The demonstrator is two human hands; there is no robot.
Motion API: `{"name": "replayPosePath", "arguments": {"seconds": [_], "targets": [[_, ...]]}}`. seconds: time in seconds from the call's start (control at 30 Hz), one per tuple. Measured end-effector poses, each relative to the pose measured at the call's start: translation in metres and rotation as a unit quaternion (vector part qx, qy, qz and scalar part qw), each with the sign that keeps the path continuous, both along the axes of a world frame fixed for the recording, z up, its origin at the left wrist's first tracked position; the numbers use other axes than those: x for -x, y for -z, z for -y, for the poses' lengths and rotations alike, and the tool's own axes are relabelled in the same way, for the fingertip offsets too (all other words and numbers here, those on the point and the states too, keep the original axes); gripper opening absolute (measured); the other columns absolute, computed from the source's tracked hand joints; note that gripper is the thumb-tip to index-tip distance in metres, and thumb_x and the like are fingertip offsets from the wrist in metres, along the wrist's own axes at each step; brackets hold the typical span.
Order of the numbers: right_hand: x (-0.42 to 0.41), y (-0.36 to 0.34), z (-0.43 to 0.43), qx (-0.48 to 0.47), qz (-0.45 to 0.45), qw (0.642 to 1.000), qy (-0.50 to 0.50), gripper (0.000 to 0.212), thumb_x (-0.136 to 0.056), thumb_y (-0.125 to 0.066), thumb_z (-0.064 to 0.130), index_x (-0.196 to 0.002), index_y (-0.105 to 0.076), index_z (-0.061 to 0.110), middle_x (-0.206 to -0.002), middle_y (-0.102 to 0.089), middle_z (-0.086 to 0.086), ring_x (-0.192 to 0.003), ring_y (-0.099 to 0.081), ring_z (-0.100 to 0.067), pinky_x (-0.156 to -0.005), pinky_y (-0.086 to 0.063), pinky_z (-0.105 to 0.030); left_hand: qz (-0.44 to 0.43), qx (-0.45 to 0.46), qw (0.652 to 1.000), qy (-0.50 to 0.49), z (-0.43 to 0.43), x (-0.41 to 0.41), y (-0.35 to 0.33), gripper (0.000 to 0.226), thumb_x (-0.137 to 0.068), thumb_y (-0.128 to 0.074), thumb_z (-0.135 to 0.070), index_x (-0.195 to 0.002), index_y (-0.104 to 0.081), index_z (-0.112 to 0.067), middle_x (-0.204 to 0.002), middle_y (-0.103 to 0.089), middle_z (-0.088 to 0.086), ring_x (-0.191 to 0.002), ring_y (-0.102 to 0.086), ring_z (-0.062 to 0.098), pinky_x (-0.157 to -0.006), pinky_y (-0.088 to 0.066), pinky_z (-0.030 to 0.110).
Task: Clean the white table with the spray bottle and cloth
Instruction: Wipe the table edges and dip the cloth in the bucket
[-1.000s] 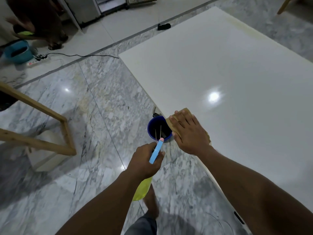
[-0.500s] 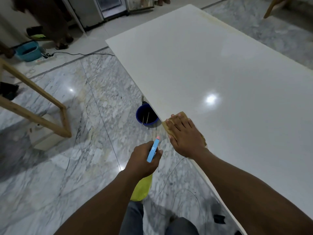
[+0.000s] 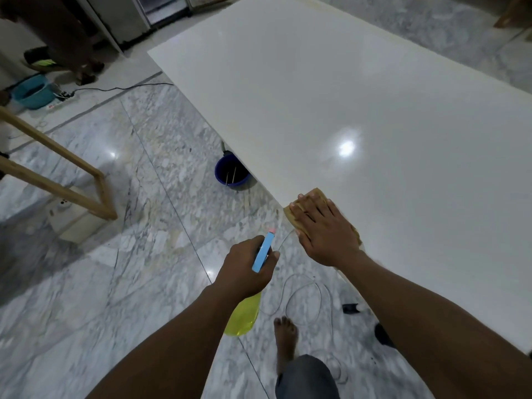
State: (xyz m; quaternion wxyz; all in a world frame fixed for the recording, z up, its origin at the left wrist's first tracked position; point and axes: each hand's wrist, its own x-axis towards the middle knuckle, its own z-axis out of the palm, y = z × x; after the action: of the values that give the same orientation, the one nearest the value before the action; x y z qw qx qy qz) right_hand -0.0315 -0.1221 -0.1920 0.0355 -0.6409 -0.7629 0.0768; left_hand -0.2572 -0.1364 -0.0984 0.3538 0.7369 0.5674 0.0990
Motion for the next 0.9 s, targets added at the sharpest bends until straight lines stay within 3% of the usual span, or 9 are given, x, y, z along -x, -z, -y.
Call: {"name": "replayPosePath", "arguments": {"seconds": [0.13, 0.3, 0.43, 0.57, 0.7, 0.83, 0.9], "targets": [[-0.021, 0.000, 0.065, -0.003, 0.010, 1.000, 0.014, 0.063, -0.097, -0.027, 0.046, -0.157, -0.022, 0.025, -0.166, -0.017, -0.002, -0.154, -0.010, -0.025, -0.122, -0.019, -0.050, 0.016, -0.004, 1.000, 0.004, 0.064, -0.010, 0.001, 0.025, -0.099, -0.069, -0.027, -0.085, -0.061, -0.008, -0.073, -0.066, 0.012, -0.060, -0.057, 0.026, -0.055, -0.038, 0.020], [-0.050, -0.002, 0.150, 0.002, 0.029, 0.999, 0.017, 0.064, -0.097, -0.030, 0.044, -0.157, -0.022, 0.025, -0.166, -0.015, -0.002, -0.154, -0.008, -0.025, -0.122, -0.018, -0.050, 0.013, 0.016, 1.000, 0.008, 0.157, -0.017, 0.008, 0.026, -0.100, -0.068, -0.031, -0.086, -0.061, -0.010, -0.073, -0.066, 0.010, -0.057, -0.054, 0.015, -0.054, -0.040, 0.018], [-0.068, -0.002, 0.202, -0.004, 0.026, 0.999, 0.027, 0.063, -0.097, -0.030, 0.043, -0.156, -0.025, 0.025, -0.166, -0.019, -0.002, -0.153, -0.012, -0.025, -0.120, -0.021, -0.050, 0.022, 0.048, 0.998, 0.015, 0.196, -0.028, 0.007, 0.028, -0.100, -0.067, -0.035, -0.086, -0.060, -0.012, -0.074, -0.068, 0.012, -0.063, -0.068, 0.029, -0.065, -0.057, 0.044], [-0.082, 0.000, 0.243, -0.009, 0.030, 0.999, 0.035, 0.062, -0.098, -0.032, 0.043, -0.157, -0.023, 0.025, -0.166, -0.017, -0.002, -0.154, -0.010, -0.024, -0.121, -0.020, -0.048, 0.024, 0.021, 0.998, 0.045, 0.218, -0.050, 0.006, 0.023, -0.100, -0.068, -0.031, -0.085, -0.059, -0.016, -0.075, -0.066, 0.009, -0.059, -0.055, 0.018, -0.060, -0.046, 0.032], [-0.089, 0.001, 0.266, -0.009, 0.033, 0.999, 0.032, 0.063, -0.098, -0.033, 0.042, -0.158, -0.020, 0.026, -0.167, -0.013, -0.001, -0.154, -0.005, -0.023, -0.122, -0.018, -0.047, 0.038, 0.020, 0.998, 0.049, 0.231, -0.068, 0.005, 0.023, -0.100, -0.068, -0.029, -0.087, -0.061, -0.010, -0.075, -0.064, 0.008, -0.061, -0.052, 0.016, -0.061, -0.045, 0.033], [-0.091, 0.002, 0.272, -0.013, 0.029, 0.999, 0.035, 0.063, -0.099, -0.034, 0.041, -0.158, -0.020, 0.024, -0.167, -0.013, -0.002, -0.154, -0.006, -0.024, -0.122, -0.019, -0.047, 0.047, 0.016, 0.998, 0.042, 0.246, -0.076, 0.001, 0.021, -0.100, -0.067, -0.027, -0.084, -0.059, -0.016, -0.071, -0.060, 0.003, -0.059, -0.049, 0.014, -0.060, -0.041, 0.027], [-0.091, 0.002, 0.275, -0.011, 0.025, 0.999, 0.034, 0.062, -0.099, -0.035, 0.040, -0.157, -0.024, 0.023, -0.166, -0.015, -0.003, -0.154, -0.007, -0.024, -0.121, -0.021, -0.048, 0.048, 0.016, 0.998, 0.034, 0.255, -0.077, 0.000, 0.023, -0.100, -0.068, -0.027, -0.085, -0.060, -0.012, -0.071, -0.062, 0.008, -0.059, -0.050, 0.016, -0.060, -0.043, 0.032]]}}
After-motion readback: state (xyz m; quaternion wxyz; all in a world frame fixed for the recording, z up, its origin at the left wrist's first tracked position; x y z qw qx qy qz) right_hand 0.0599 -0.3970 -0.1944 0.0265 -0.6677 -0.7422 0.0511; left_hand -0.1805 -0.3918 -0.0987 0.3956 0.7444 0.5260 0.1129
